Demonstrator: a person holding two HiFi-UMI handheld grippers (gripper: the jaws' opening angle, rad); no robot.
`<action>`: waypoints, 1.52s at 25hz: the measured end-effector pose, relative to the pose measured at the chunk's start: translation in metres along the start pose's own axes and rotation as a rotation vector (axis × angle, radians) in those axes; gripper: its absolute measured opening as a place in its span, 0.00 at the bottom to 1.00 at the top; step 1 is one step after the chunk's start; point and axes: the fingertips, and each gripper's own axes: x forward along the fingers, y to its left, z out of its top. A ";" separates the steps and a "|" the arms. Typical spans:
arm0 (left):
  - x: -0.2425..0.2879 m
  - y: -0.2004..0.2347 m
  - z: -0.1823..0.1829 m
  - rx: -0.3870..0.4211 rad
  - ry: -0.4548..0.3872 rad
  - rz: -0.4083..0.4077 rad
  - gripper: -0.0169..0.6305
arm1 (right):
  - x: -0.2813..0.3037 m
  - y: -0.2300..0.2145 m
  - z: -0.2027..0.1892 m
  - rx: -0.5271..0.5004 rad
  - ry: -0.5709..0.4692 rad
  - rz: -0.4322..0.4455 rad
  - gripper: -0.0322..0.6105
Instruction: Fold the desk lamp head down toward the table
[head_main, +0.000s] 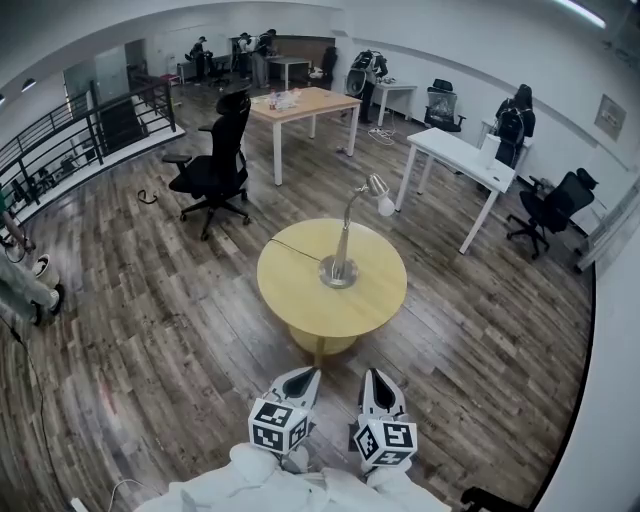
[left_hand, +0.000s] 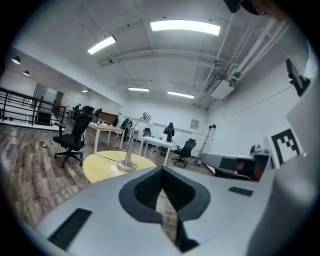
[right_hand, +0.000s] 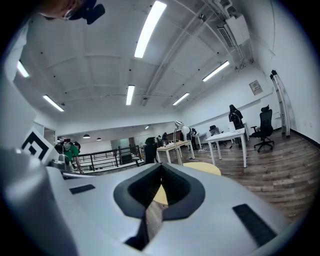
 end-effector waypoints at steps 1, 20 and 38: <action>0.004 0.006 0.002 0.002 0.001 -0.002 0.02 | 0.007 0.000 0.000 0.001 -0.001 -0.003 0.07; 0.072 0.077 0.013 -0.015 0.055 -0.064 0.02 | 0.099 -0.015 -0.002 0.007 0.013 -0.086 0.07; 0.140 0.108 0.020 -0.013 0.089 -0.041 0.02 | 0.171 -0.049 0.003 0.038 0.012 -0.045 0.07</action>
